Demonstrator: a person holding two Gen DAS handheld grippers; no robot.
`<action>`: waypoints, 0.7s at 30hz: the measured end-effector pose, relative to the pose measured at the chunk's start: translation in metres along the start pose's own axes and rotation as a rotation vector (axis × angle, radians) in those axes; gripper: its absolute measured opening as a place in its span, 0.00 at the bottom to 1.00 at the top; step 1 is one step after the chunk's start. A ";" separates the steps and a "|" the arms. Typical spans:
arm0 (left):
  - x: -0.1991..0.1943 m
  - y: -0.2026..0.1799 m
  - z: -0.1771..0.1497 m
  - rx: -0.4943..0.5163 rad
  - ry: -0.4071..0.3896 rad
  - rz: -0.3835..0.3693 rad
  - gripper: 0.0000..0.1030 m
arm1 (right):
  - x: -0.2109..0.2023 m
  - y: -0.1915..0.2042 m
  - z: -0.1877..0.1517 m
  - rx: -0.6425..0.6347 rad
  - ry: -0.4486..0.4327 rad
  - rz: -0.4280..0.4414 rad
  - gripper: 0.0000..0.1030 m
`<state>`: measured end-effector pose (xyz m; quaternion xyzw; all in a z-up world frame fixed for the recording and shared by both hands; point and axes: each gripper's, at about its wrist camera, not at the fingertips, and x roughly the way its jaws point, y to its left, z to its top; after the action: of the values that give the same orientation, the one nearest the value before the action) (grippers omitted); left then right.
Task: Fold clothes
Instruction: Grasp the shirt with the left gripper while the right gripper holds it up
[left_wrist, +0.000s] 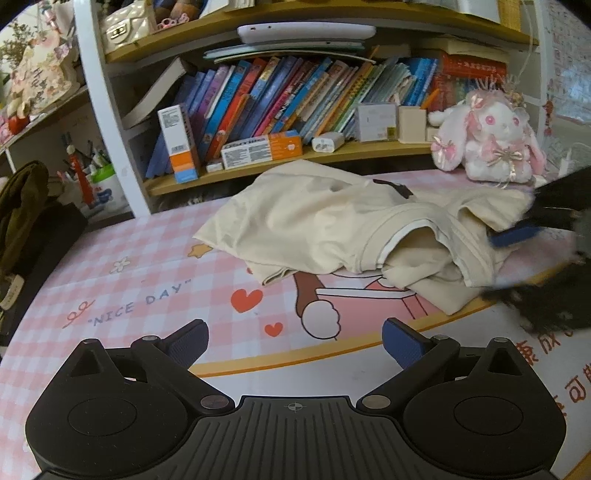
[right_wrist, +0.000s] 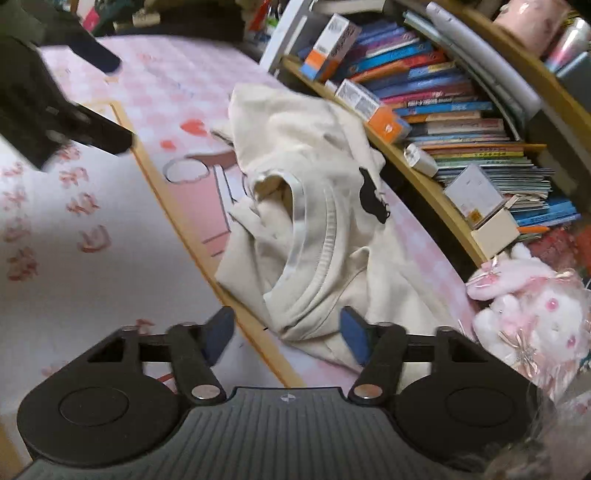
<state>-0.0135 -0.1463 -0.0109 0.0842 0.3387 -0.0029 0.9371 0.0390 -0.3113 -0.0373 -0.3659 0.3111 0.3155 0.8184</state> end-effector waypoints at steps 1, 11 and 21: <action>0.001 -0.001 0.000 0.009 -0.003 -0.005 0.98 | 0.004 0.000 0.001 -0.016 0.008 -0.012 0.37; 0.049 -0.034 0.020 0.294 -0.115 -0.026 0.91 | -0.078 -0.058 0.046 0.161 -0.219 -0.020 0.11; 0.099 -0.048 0.039 0.534 -0.218 0.061 0.43 | -0.125 -0.091 0.071 0.241 -0.286 -0.145 0.03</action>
<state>0.0846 -0.1944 -0.0516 0.3373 0.2207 -0.0728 0.9122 0.0503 -0.3392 0.1300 -0.2383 0.2001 0.2652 0.9126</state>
